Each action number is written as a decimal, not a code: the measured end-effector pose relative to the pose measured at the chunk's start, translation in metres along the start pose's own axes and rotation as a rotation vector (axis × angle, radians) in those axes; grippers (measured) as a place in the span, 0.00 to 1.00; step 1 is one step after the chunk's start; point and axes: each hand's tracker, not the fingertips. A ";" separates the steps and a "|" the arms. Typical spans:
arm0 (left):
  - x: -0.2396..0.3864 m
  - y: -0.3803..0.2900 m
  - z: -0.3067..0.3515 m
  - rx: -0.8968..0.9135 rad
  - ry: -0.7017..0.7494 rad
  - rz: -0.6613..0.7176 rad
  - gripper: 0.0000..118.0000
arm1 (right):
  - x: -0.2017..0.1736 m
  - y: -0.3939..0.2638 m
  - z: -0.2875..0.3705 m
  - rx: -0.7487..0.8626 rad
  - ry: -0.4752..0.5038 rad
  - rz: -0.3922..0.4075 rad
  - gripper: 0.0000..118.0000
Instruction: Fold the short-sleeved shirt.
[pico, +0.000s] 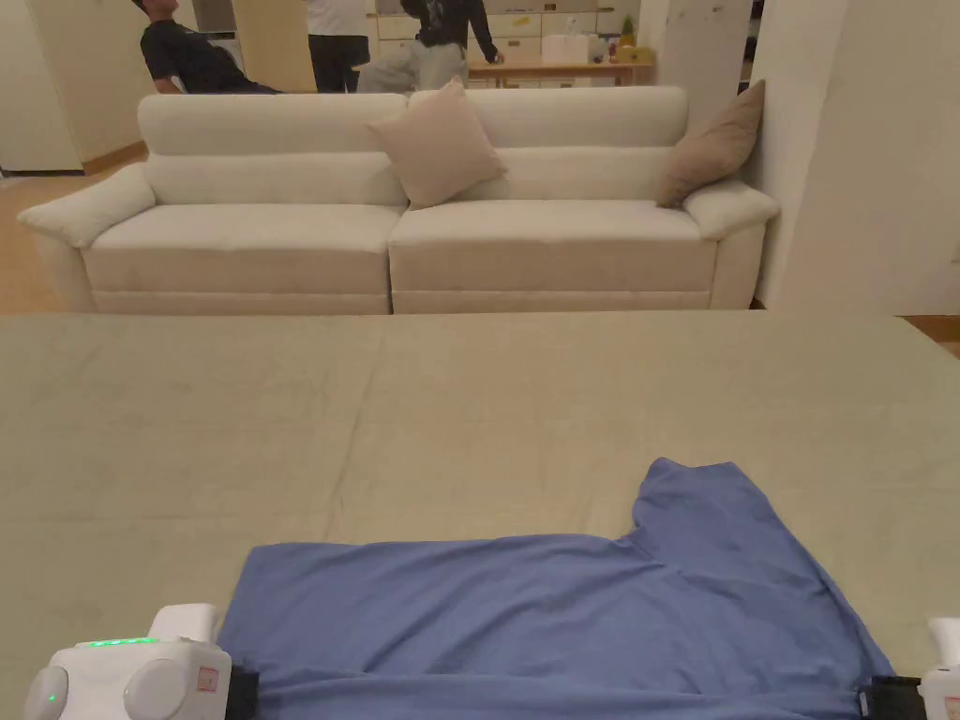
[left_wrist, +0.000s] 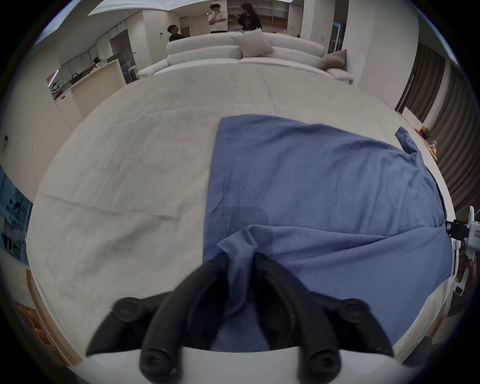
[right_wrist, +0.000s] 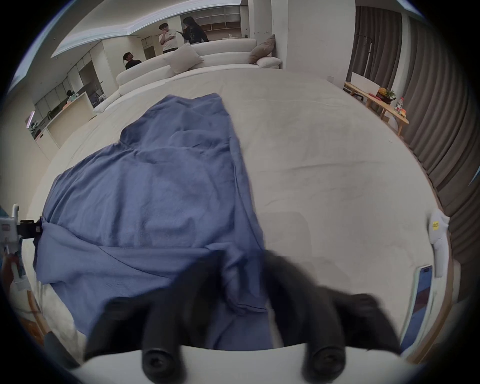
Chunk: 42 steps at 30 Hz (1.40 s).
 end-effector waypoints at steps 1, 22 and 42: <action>-0.004 0.002 0.013 -0.001 -0.005 0.019 0.68 | 0.004 0.003 0.016 0.042 0.000 -0.040 0.89; -0.047 -0.089 0.211 0.256 -0.211 0.087 0.00 | -0.023 -0.063 0.301 0.628 0.152 -0.083 0.00; -0.002 -0.101 0.058 -0.083 -0.049 -0.106 0.23 | -0.024 -0.069 0.273 0.506 0.128 -0.096 0.00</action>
